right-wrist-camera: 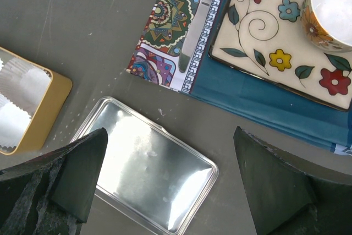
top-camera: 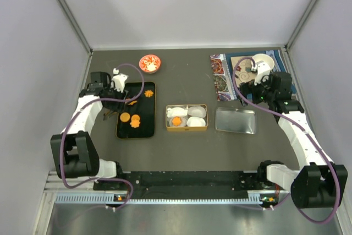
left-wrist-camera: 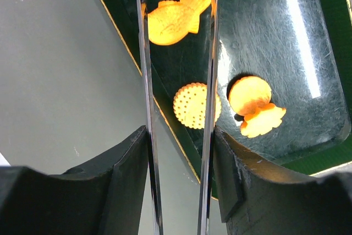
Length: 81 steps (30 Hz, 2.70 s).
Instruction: Pack the cookies
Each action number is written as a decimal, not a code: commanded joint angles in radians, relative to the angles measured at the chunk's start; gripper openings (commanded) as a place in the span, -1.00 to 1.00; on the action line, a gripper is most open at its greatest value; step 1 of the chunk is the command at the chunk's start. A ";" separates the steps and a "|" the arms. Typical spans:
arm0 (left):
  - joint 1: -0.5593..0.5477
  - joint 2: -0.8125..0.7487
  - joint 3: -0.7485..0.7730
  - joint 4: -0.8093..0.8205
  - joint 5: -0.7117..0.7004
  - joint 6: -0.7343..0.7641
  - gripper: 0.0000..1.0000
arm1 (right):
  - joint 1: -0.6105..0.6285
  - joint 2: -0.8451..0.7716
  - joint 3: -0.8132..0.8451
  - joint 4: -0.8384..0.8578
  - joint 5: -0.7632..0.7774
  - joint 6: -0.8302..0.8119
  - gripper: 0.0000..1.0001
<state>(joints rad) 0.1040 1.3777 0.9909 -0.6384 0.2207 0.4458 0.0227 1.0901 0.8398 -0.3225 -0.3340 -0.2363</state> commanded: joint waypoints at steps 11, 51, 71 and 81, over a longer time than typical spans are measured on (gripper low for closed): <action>0.019 0.084 0.078 0.016 0.052 0.005 0.04 | -0.010 0.007 0.050 0.016 -0.002 -0.021 0.98; 0.039 -0.275 0.118 -0.262 0.437 0.136 -1.00 | -0.012 0.021 0.050 0.016 -0.002 -0.020 0.98; -0.486 -0.244 0.175 -0.227 0.352 0.014 -1.00 | -0.010 0.025 0.050 0.014 0.012 -0.023 0.98; -0.633 -0.100 0.183 -0.142 0.276 -0.004 -1.00 | -0.012 0.024 0.050 0.017 0.027 -0.028 0.98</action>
<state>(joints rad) -0.4973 1.2495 1.1358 -0.8661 0.5144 0.4572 0.0227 1.1084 0.8398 -0.3233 -0.3122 -0.2451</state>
